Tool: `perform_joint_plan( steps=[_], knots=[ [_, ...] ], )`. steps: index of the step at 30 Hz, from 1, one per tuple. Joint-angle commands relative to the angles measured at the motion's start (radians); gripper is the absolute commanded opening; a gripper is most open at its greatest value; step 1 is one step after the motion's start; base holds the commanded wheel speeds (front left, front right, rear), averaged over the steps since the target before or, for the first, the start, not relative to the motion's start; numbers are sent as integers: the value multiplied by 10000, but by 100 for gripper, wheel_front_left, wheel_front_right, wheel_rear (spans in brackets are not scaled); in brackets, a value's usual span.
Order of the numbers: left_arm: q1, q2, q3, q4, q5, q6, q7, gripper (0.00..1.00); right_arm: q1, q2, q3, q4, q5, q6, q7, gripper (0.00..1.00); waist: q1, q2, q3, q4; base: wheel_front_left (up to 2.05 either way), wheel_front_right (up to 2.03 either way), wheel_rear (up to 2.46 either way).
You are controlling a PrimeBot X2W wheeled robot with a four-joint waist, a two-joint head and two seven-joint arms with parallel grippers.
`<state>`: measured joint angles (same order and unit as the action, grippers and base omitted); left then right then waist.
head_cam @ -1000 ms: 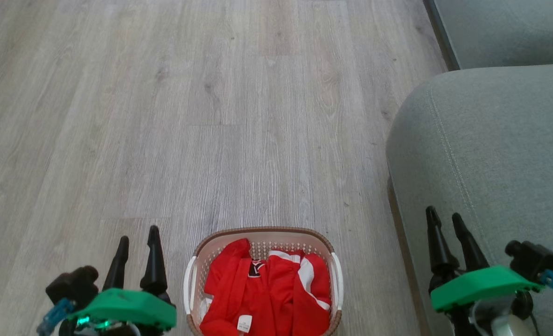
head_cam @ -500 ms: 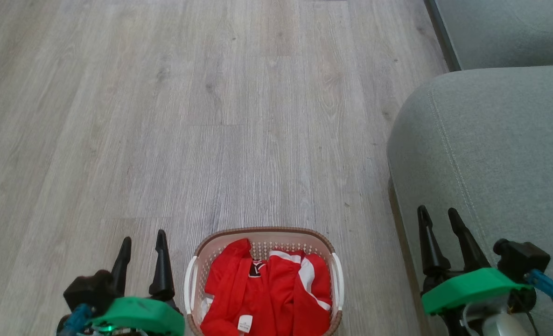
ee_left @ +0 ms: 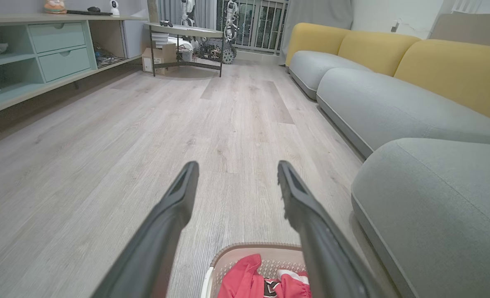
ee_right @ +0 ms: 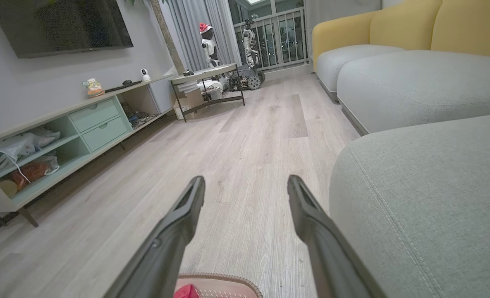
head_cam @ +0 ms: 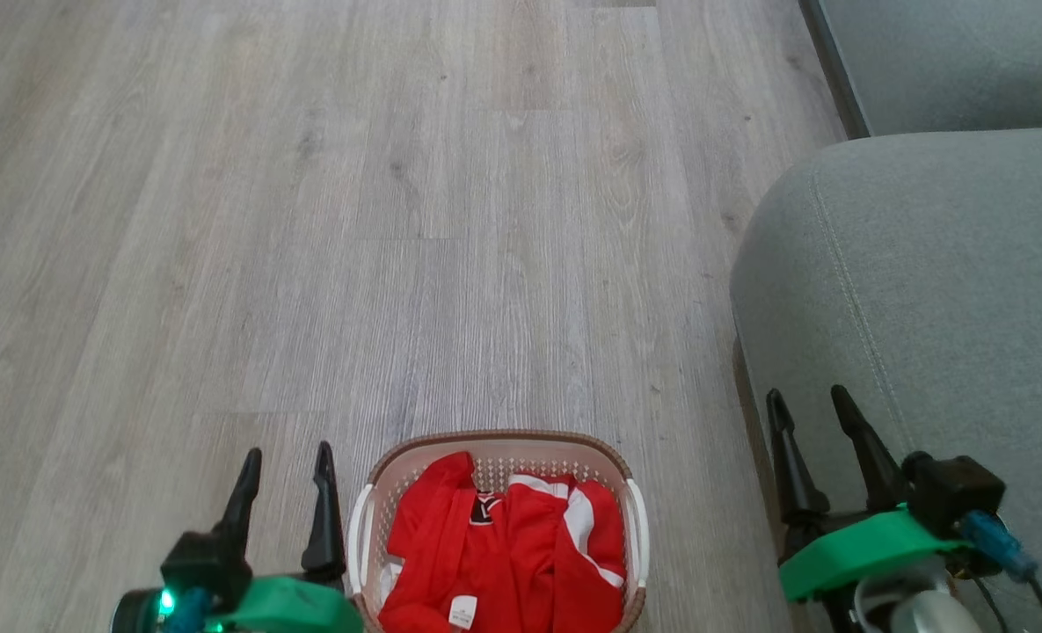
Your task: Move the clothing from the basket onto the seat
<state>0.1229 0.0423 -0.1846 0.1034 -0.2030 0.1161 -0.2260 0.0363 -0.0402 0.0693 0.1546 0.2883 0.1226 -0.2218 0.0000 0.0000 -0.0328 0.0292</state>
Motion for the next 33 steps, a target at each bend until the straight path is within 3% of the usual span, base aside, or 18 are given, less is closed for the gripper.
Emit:
perform_joint_plan(
  steps=[1, 8, 33],
  knots=[
    [-212, 72, 197, -350, 361, 113, -173, 100, -125, -98, 284, -384, -377, 76, -212, 100, 0, 0, -14, 3, 0, 0, 0],
    [-115, 79, 72, -377, 1022, 195, -358, 100, -50, -100, 336, -207, -1102, 81, -400, 100, 0, 0, -73, 26, 0, 0, 0],
    [-96, 79, 67, -150, 624, 96, -358, 100, -53, -100, 236, 63, -1120, 81, -400, 100, 0, 0, -63, 19, 0, 0, 0]
  ],
)
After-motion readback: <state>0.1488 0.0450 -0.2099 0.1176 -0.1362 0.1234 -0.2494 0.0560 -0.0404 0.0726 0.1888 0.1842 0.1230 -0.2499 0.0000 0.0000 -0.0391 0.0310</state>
